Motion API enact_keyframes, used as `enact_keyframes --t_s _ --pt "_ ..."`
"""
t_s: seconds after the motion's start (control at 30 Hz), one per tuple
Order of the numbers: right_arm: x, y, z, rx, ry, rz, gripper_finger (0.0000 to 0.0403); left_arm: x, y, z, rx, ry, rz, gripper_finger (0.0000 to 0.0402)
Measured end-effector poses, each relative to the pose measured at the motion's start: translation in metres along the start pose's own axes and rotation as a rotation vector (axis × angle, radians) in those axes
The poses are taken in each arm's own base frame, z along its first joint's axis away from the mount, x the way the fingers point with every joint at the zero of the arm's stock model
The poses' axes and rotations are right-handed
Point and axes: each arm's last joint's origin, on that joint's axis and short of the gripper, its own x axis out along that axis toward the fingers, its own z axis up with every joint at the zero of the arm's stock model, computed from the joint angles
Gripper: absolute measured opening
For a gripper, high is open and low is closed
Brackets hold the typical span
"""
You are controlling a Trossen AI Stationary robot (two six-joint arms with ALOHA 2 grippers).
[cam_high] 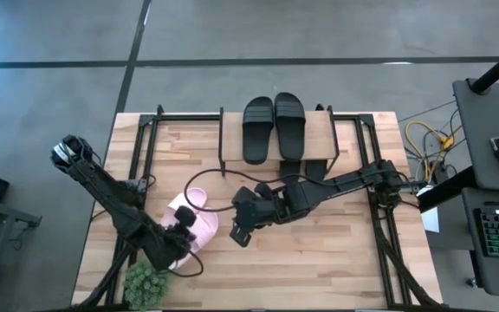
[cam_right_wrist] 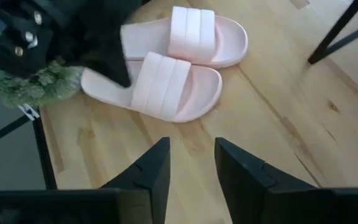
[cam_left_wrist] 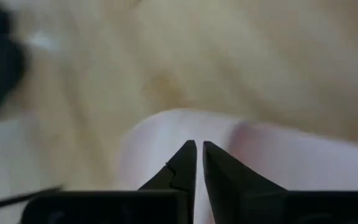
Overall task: Pick and place slides into the shelf
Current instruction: Put the right pink slide under the shelf
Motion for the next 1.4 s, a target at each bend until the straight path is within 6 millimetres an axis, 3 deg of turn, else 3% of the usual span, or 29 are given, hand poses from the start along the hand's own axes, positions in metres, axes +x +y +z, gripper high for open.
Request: enact_keyframes --t_s 0.2,0.57,0.73,0.9,1.03,1.27,1.4 --pt "0.0 -0.001 -0.002 0.002 0.019 -0.016 0.0128 0.001 0.004 -0.001 0.102 0.018 0.063 0.0057" --pt "0.0 -0.004 -0.006 -0.011 0.052 -0.045 0.013 0.002 0.004 -0.009 0.134 0.087 0.043 0.0202" --pt "0.0 -0.006 -0.007 -0.018 0.07 -0.062 0.0134 0.012 -0.003 -0.015 0.163 0.146 -0.013 0.022" --pt "0.0 -0.006 -0.007 -0.018 0.058 -0.074 0.0136 0.026 -0.004 -0.016 0.195 0.191 0.138 0.0203" --pt "0.0 -0.006 -0.007 -0.018 0.058 -0.074 0.0132 0.038 -0.004 -0.026 0.193 0.228 0.15 0.0171" --pt "0.0 -0.007 -0.007 -0.001 0.062 -0.08 0.0136 0.051 -0.006 -0.029 0.181 0.234 0.16 0.0076" --pt "-0.001 -0.006 -0.008 0.033 0.046 -0.092 0.0136 0.049 0.01 -0.023 0.101 0.214 0.164 0.0011"
